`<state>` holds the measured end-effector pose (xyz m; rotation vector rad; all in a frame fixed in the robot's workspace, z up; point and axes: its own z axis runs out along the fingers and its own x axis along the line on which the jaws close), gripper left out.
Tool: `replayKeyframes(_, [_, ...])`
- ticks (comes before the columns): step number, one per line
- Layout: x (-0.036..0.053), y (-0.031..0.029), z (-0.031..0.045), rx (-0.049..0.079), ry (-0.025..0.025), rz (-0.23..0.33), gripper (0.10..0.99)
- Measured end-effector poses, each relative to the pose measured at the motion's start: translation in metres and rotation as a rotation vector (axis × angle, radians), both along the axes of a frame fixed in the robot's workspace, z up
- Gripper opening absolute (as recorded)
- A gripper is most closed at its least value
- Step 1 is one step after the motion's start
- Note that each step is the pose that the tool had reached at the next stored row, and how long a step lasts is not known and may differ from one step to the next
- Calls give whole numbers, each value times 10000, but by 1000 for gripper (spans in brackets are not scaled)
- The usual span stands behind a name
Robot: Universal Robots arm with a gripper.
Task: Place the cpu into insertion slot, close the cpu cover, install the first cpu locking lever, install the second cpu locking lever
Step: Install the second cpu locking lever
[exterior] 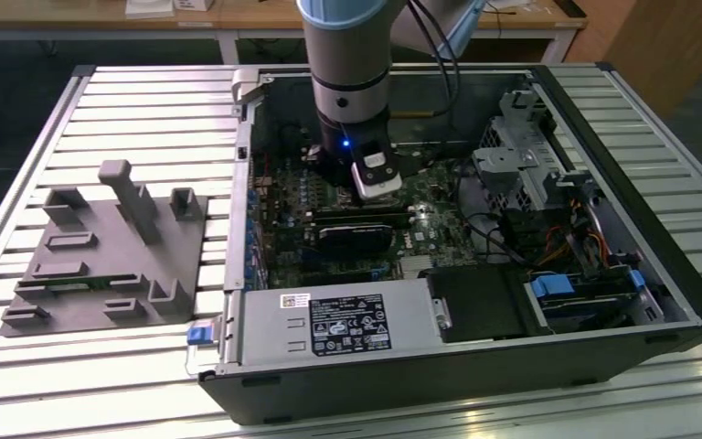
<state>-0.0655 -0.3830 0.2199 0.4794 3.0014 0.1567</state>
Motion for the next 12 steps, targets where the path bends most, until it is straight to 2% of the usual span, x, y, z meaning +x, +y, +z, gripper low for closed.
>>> replayKeyframes(8, [-17,-3,-50,314,-4,684,114])
replayKeyframes(12, [-23,-18,-63,391,-7,725,114])
